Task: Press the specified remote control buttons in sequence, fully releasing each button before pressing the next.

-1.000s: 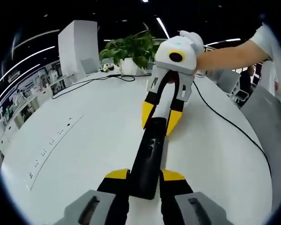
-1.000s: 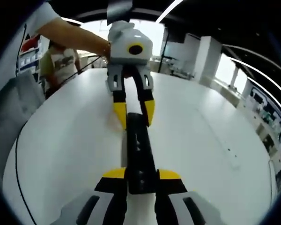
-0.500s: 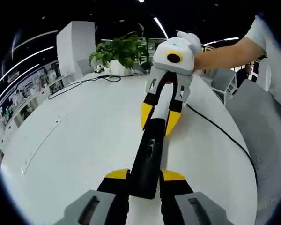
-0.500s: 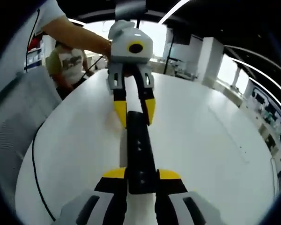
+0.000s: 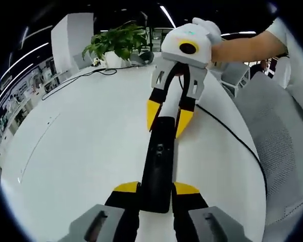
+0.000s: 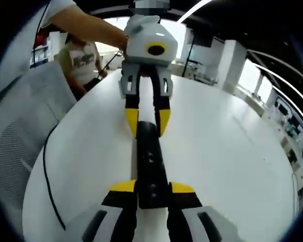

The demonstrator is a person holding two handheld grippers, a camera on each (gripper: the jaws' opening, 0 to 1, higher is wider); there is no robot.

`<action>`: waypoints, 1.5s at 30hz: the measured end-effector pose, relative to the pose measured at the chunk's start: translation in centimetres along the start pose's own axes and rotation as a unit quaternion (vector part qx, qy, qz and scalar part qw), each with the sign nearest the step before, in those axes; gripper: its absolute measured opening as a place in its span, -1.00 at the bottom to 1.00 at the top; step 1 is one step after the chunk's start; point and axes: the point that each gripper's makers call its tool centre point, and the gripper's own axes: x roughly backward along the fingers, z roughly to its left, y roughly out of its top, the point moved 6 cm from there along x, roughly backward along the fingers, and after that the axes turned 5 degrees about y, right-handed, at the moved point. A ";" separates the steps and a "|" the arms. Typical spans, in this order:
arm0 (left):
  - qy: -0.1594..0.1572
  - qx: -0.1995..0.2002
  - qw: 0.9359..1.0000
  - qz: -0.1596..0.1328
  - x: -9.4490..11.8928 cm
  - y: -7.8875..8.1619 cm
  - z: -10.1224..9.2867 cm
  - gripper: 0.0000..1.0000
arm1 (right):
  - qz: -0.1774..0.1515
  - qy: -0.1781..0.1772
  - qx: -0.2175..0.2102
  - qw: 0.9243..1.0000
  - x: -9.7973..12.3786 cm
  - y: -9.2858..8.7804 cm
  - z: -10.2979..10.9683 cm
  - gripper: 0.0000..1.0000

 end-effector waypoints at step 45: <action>-0.006 -0.027 0.998 0.048 0.0 -0.6 0.1 -0.57 | -0.003 0.009 -0.006 1.000 -0.6 -0.6 -0.2 -0.60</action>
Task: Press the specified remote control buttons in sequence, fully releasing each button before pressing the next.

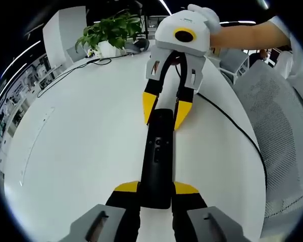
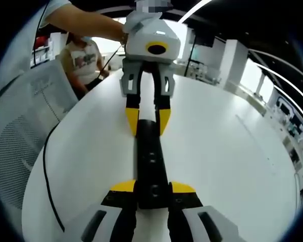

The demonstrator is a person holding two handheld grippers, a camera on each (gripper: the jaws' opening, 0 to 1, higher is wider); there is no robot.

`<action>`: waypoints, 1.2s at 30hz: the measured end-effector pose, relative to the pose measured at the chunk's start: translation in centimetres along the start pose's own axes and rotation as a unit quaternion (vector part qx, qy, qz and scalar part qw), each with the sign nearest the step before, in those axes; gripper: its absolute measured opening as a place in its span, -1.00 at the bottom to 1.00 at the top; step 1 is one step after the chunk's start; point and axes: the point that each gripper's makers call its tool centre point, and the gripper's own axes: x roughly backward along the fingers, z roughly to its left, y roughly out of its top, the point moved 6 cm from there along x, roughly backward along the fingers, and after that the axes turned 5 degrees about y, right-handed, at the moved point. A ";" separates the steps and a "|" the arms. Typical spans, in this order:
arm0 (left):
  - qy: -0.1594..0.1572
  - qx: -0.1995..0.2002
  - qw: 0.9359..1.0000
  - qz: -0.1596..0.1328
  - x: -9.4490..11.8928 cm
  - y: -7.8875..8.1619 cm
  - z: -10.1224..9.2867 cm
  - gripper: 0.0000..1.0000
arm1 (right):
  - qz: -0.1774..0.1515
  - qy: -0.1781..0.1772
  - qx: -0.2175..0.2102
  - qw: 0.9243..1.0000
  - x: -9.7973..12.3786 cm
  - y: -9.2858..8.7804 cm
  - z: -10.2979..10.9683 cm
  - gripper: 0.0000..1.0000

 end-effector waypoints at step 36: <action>0.003 -0.008 1.000 -0.002 0.0 0.1 -0.2 -0.56 | -0.004 -0.017 0.007 1.000 2.3 2.3 0.0 -0.44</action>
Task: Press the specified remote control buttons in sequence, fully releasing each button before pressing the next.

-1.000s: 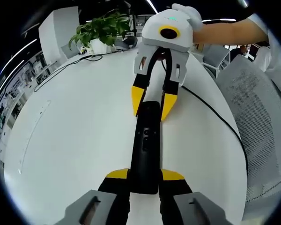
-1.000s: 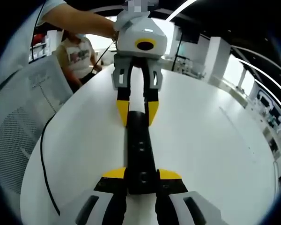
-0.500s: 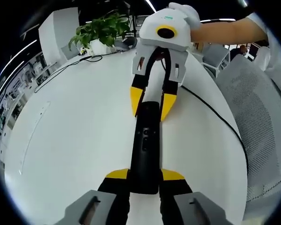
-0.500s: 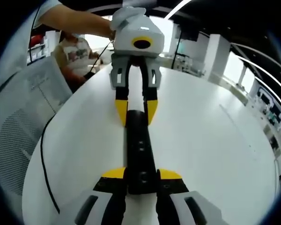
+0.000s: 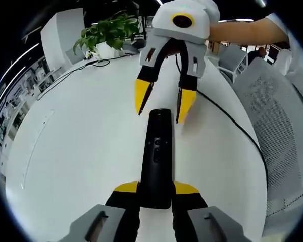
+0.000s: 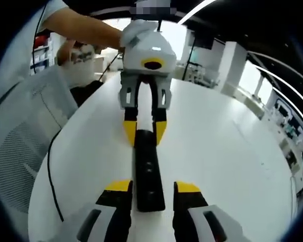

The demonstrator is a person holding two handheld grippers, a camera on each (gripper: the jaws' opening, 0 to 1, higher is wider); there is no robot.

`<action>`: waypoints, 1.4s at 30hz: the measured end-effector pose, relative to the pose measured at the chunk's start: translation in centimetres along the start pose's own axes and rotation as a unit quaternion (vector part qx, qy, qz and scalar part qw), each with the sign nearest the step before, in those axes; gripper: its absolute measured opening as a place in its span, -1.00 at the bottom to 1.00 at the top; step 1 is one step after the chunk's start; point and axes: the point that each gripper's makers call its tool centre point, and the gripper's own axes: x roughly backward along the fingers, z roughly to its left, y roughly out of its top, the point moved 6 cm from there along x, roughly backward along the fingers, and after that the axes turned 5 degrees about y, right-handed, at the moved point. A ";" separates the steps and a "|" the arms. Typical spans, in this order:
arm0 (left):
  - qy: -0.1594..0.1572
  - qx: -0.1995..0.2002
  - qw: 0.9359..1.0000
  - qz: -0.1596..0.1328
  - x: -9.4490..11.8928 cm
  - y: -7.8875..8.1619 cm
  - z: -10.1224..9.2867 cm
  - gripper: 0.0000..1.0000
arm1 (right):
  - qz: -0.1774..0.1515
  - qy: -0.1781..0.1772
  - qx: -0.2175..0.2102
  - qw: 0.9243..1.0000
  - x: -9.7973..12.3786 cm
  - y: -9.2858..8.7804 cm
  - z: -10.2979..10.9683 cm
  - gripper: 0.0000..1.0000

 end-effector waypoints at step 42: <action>0.000 -0.003 1.000 -0.001 0.0 -0.1 0.1 -0.55 | 0.107 0.004 0.054 0.993 1.1 -0.9 0.4 -1.00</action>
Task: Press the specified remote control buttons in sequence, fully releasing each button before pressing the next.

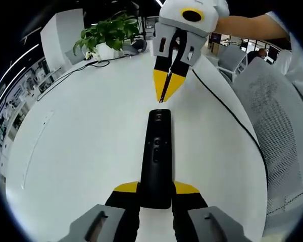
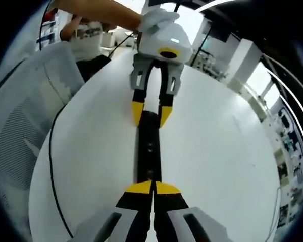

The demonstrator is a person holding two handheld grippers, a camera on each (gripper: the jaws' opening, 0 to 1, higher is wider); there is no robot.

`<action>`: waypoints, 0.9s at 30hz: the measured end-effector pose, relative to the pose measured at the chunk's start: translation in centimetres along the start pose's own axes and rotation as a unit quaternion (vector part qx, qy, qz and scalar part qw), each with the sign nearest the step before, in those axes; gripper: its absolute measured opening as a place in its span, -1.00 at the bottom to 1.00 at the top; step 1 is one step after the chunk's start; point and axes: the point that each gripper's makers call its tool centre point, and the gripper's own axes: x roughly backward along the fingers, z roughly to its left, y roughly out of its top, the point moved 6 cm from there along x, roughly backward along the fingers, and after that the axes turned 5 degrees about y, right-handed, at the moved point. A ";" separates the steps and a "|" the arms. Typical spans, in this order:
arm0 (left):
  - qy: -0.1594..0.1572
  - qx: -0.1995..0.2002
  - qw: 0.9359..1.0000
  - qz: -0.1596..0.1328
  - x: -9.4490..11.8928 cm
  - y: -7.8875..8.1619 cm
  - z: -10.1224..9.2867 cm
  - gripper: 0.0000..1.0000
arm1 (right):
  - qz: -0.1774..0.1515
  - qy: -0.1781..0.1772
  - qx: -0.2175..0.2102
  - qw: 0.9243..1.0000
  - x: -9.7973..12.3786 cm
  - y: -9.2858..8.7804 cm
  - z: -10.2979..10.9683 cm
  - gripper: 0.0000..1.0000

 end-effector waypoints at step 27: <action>-0.003 -0.010 1.000 0.003 0.0 0.1 -0.2 -0.55 | 0.092 0.077 0.006 0.993 -1.4 0.4 -0.6 -1.00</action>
